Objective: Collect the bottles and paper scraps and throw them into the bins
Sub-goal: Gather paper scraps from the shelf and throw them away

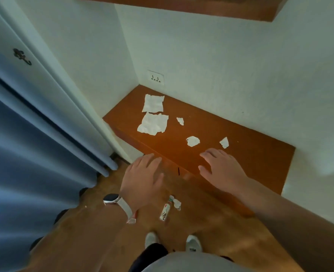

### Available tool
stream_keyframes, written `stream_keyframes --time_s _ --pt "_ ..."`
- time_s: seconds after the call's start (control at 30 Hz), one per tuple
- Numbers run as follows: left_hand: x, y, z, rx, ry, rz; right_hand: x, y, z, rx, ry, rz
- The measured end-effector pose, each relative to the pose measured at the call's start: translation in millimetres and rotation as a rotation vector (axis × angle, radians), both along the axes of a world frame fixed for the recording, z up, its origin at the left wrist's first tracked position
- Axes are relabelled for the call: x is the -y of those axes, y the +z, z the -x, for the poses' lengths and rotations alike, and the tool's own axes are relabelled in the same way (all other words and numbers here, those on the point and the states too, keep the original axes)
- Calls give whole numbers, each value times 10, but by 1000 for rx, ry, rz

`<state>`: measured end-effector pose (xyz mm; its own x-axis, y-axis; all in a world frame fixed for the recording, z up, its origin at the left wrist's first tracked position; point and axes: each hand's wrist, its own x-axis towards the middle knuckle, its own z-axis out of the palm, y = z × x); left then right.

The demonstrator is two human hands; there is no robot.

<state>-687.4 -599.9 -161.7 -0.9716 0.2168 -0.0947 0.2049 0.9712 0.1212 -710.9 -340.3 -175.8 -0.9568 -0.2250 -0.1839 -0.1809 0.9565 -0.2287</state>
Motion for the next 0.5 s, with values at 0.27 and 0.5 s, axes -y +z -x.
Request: stream_keyframes --time_s 0.27,0.5 --pt "95 -398 833 38 -119 -72 -53 -276 311 103 -228 5" --pt "370 -656 1772 95 -218 -145 7 -469 588 230 -525 -13"
